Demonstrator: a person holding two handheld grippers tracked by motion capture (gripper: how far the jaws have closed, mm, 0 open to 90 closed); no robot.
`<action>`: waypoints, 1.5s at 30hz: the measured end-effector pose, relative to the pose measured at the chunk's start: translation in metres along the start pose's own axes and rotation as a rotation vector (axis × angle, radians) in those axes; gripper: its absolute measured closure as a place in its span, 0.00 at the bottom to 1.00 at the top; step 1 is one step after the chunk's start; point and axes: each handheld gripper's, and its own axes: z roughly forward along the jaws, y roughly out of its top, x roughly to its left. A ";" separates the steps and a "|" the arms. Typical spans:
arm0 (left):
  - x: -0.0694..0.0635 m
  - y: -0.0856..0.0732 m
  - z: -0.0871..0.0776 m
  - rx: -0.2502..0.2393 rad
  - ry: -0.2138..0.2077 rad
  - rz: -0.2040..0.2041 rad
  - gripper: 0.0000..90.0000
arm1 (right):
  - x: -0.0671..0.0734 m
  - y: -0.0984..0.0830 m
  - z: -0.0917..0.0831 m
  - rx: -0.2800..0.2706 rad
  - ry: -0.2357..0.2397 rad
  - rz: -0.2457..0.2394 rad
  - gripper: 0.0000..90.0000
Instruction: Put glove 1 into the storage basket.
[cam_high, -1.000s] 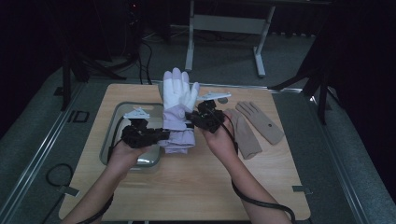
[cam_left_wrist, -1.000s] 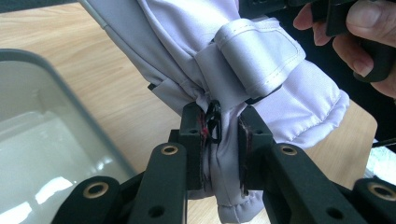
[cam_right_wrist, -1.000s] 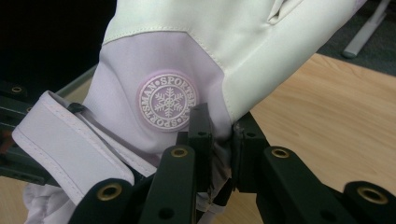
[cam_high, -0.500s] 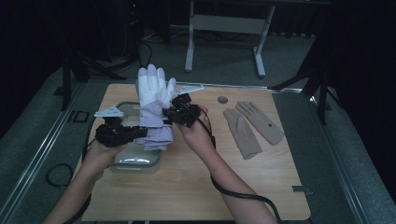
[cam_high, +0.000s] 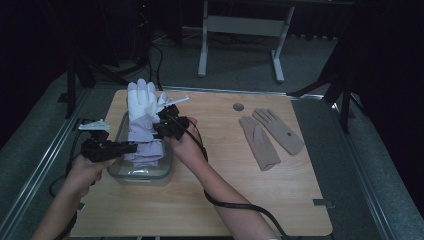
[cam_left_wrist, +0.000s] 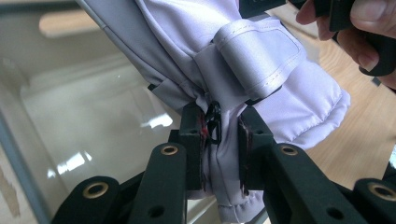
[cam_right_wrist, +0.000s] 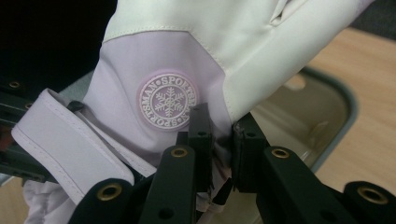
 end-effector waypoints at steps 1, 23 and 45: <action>0.003 -0.002 0.003 0.011 -0.003 -0.010 0.84 | 0.000 -0.006 0.010 0.025 -0.003 0.005 0.90; -0.001 -0.022 0.031 0.167 0.053 0.010 0.63 | -0.006 -0.036 0.044 0.164 0.007 0.054 0.90; -0.017 -0.016 0.034 0.097 0.219 0.057 0.55 | -0.010 -0.040 0.052 0.225 0.020 -0.018 0.62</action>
